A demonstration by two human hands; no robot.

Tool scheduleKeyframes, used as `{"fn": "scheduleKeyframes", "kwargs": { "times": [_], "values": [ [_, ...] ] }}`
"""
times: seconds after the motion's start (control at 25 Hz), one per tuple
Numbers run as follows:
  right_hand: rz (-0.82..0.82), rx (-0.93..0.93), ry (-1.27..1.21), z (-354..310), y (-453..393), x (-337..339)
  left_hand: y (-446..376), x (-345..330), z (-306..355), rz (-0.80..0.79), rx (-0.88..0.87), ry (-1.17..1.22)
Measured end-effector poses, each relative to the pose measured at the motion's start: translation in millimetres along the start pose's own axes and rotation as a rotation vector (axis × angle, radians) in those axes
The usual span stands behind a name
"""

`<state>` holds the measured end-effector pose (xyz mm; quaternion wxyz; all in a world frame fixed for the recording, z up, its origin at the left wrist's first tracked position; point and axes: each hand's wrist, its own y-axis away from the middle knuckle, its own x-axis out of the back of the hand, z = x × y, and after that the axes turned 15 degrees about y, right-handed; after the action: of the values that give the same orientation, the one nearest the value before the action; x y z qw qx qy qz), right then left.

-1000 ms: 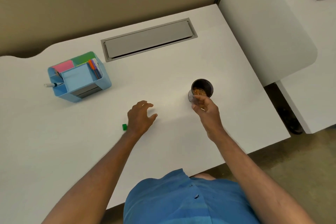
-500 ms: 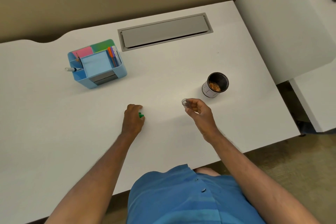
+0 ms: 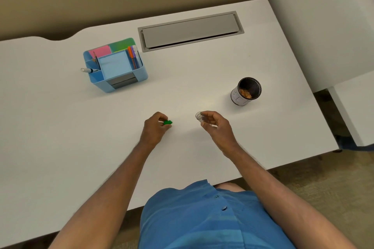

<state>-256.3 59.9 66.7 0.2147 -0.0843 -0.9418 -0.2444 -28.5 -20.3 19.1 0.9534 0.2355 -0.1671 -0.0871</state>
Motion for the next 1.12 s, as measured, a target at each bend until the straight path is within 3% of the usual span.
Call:
{"fn": "scheduleKeyframes", "kwargs": {
  "times": [0.32, 0.8, 1.12],
  "values": [
    [-0.06, 0.113, 0.283, -4.7, -2.9, -26.7, 26.8, -6.9, 39.6, -0.187, -0.104, 0.17],
    [-0.132, 0.176, 0.145, -32.3, 8.1, -53.6, 43.3, 41.8, 26.4, -0.192, -0.002, 0.445],
    [-0.227, 0.202, 0.113, -43.1, 13.0, -73.2, 52.3, 76.3, 14.6, -0.196, 0.003, 0.453]
  ]
}}
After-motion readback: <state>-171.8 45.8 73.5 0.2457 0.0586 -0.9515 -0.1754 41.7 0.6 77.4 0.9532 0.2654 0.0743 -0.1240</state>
